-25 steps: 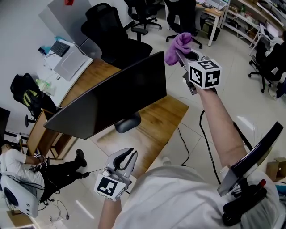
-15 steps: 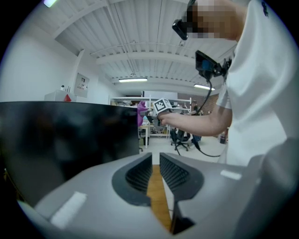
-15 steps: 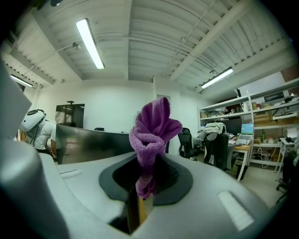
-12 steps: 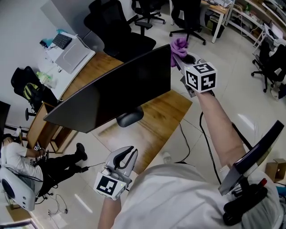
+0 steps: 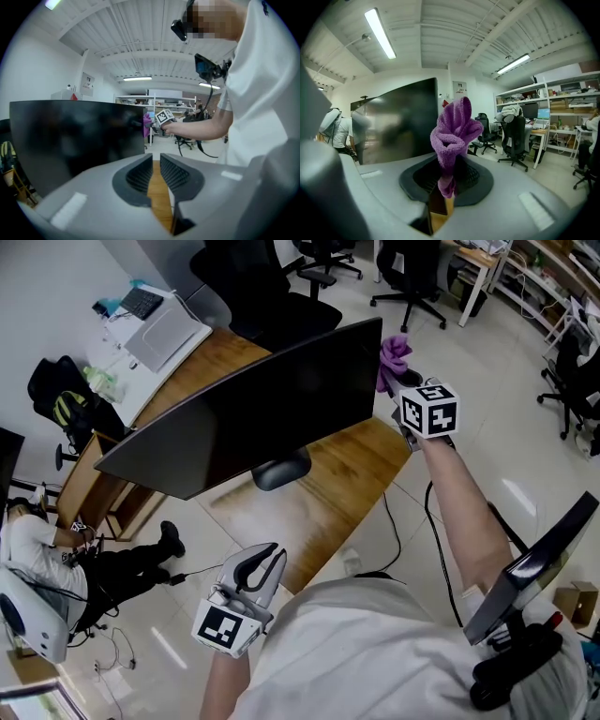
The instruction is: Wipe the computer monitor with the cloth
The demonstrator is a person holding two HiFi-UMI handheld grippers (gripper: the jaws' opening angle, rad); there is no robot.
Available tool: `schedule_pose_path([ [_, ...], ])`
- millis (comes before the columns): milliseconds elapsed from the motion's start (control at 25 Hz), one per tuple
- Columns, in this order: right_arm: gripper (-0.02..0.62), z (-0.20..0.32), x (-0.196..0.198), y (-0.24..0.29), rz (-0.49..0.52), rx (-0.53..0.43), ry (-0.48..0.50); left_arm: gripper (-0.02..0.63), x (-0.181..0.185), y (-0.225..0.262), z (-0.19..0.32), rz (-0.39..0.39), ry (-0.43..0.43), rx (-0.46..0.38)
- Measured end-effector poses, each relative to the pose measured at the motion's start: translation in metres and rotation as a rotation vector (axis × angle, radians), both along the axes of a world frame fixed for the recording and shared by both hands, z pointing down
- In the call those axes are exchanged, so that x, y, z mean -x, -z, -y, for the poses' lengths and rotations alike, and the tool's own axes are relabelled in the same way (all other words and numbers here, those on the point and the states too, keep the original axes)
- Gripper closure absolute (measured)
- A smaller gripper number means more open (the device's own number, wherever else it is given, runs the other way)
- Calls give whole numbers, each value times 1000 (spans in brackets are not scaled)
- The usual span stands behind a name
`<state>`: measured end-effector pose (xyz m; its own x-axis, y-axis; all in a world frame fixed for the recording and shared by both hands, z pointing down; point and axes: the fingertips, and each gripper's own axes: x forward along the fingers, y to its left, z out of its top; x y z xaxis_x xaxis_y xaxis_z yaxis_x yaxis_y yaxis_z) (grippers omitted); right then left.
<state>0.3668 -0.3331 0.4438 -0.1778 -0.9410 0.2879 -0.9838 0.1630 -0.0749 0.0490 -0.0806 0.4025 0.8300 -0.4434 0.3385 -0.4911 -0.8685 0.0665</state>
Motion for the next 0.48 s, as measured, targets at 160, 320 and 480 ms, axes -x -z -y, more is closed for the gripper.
schedule_pose_path([
  [160,538,-2,0,-27,7,42,-7,535,8,1,-1,8,34,5],
  [320,538,0,-1,-50,8,83,-13,535,16,-4,-4,25,30,8],
  [480,538,-2,-1,-78,11,128,-17,535,21,-4,-5,29,44,15],
])
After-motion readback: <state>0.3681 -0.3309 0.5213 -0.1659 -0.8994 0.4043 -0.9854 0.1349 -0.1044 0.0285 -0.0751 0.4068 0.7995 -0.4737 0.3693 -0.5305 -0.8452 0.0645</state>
